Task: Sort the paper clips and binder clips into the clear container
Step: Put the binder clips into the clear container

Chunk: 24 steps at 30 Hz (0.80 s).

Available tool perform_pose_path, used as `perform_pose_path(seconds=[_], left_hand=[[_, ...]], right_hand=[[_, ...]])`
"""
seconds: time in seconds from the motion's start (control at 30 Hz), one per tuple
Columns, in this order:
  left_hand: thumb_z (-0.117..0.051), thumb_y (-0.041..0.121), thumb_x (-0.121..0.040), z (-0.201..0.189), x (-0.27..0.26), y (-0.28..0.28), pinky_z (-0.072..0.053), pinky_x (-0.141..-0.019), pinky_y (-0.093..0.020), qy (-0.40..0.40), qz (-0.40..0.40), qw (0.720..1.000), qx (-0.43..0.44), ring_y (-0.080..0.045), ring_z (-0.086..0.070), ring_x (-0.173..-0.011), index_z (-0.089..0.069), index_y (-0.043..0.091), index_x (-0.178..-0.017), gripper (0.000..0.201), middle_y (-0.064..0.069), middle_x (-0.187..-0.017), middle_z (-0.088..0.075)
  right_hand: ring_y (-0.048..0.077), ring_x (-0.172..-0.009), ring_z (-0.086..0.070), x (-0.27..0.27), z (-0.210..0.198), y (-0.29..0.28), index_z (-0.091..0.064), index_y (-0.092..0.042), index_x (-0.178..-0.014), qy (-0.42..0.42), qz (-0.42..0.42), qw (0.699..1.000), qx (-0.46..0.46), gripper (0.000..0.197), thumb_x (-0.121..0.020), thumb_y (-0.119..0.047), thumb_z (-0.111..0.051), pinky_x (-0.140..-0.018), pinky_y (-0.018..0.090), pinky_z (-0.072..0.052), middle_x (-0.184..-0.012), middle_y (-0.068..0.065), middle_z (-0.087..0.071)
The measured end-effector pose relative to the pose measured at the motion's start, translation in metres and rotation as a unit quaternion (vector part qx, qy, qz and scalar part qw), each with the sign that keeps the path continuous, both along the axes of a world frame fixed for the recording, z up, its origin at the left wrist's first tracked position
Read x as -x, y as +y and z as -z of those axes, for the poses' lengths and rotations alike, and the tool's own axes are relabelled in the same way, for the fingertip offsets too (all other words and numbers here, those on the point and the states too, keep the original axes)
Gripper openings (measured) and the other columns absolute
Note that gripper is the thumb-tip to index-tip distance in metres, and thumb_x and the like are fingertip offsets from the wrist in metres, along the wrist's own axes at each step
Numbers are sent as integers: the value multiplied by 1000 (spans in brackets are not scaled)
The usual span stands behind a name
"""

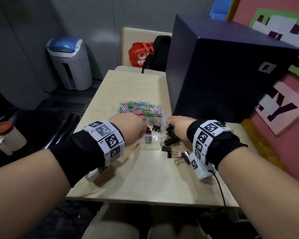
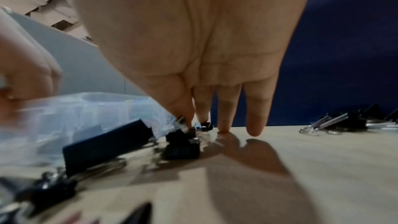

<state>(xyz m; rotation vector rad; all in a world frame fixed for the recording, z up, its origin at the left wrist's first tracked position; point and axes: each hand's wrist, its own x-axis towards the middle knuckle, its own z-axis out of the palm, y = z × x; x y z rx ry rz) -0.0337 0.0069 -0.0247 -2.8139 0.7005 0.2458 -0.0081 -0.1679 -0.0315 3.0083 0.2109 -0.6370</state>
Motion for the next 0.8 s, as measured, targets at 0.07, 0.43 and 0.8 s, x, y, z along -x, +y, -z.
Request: perform_pose_path(seconds=[0.07, 0.43, 0.8], left_hand=[[-46, 11, -92, -2, -1, -3, -36, -61, -28, 1, -3, 1000, -14, -20, -51, -79, -65, 24, -97, 23, 4, -88, -57], [-50, 29, -92, 5, 13, -41, -51, -83, -39, -23, 41, 994, 99, -28, -59, -104, -53, 19, -118, 28, -5, -116, -52], [-58, 15, -91, 17, 23, -64, -50, -73, -38, 76, 71, 995, 1, -31, -59, -100, -42, 22, -131, 43, -8, -115, -47]], right_hand=[[25, -133, -43, 2, 2, 0, -39, -13, -145, 18, -32, 999, 41, 52, -94, -1, -40, -107, 35, -40, -148, 4, -39], [38, -124, -43, 0, -1, -61, -38, -21, -142, -84, 276, 958, 0, 53, -90, -22, -51, -101, 45, -44, -141, 11, -31], [35, -124, -46, 12, 3, -53, -38, -14, -141, 10, 186, 980, 71, 46, -96, -18, -45, -97, 43, -44, -141, 11, -36]])
